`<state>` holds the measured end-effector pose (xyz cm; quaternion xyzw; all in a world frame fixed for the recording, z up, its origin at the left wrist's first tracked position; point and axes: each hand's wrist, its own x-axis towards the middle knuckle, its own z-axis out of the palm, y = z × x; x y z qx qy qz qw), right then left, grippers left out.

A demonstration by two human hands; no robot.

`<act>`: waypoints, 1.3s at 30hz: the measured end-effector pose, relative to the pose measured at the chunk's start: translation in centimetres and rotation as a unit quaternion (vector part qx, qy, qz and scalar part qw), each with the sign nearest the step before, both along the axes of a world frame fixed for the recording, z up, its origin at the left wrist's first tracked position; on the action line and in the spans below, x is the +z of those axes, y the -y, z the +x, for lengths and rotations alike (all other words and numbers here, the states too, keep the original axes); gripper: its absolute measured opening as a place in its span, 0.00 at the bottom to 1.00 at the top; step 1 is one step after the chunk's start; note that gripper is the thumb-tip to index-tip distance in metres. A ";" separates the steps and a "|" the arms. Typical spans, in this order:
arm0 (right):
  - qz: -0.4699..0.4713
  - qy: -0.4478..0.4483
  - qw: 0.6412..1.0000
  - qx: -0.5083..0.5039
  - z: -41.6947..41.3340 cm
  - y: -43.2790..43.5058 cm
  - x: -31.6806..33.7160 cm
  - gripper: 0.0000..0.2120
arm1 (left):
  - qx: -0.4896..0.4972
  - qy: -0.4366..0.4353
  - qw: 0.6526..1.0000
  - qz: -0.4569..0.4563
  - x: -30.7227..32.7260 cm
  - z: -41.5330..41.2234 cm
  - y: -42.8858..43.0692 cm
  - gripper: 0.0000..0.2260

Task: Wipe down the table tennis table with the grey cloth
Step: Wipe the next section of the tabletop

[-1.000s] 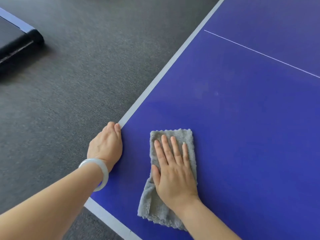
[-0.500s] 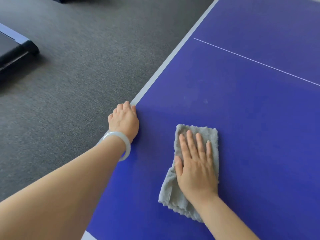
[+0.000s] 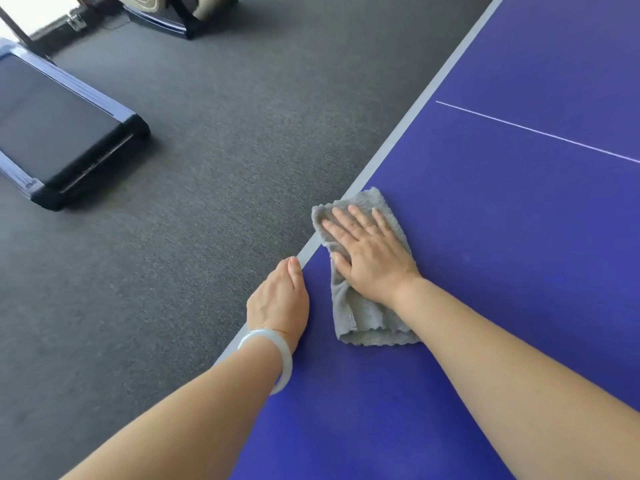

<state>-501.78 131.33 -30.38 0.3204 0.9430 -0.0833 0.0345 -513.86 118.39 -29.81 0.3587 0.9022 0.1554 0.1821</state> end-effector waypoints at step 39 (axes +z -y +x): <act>0.021 -0.011 0.998 -0.050 10.6 4.2 -0.1 0.30 | -0.145 0.050 0.987 0.055 1.3 0.4 -3.1 0.23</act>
